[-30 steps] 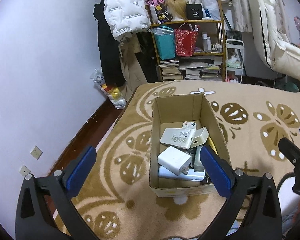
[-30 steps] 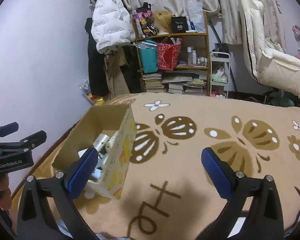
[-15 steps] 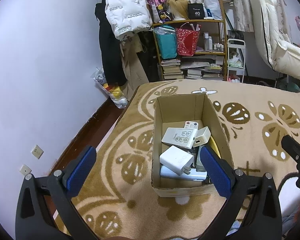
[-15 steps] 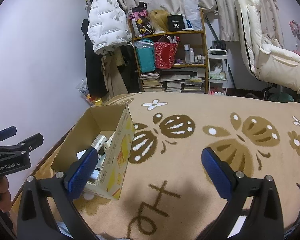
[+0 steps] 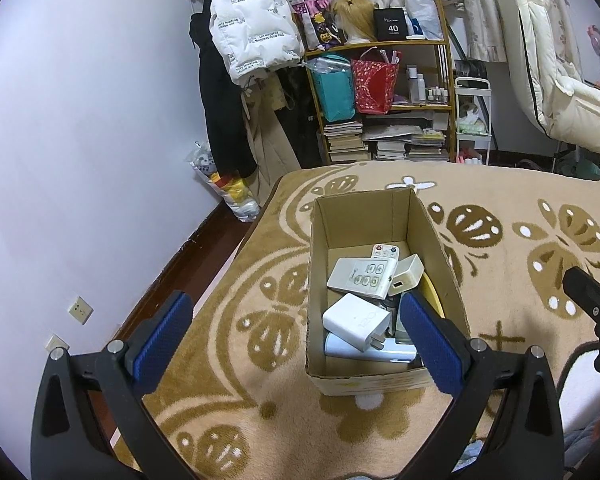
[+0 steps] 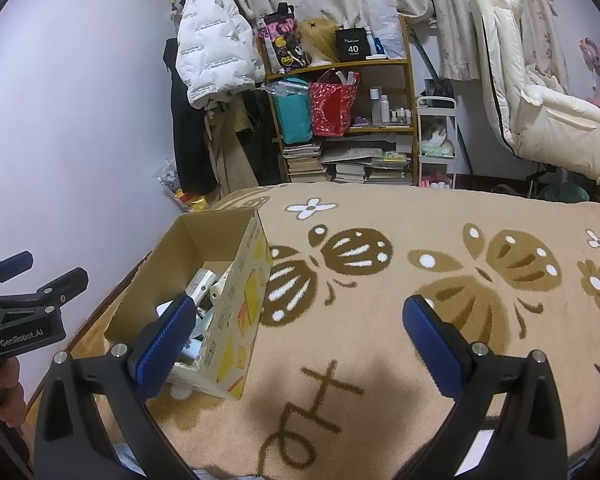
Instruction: Organize rigid objects
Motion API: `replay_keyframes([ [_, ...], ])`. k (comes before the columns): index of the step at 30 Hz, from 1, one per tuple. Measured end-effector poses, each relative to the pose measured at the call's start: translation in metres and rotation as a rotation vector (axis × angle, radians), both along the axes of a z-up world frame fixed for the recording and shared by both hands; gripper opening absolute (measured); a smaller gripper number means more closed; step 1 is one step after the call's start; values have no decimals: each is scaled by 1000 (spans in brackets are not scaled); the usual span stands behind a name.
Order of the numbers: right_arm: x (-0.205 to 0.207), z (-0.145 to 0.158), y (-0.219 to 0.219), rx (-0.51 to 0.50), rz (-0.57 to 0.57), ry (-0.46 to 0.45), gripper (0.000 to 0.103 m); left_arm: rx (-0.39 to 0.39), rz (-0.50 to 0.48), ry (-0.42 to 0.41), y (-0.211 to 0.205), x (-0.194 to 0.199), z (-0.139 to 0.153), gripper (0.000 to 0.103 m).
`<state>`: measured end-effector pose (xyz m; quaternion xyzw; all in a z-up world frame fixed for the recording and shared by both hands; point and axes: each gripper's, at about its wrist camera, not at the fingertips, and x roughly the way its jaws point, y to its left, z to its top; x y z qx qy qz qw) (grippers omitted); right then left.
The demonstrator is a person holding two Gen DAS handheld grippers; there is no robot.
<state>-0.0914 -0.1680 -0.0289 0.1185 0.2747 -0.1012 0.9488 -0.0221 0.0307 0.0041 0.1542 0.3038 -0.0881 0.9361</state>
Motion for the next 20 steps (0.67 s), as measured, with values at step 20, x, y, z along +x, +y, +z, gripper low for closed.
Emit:
replay_keyframes([
  [20,-3,-1,1,23,-16,-21,103,8,1,4,0,1,-2,102],
])
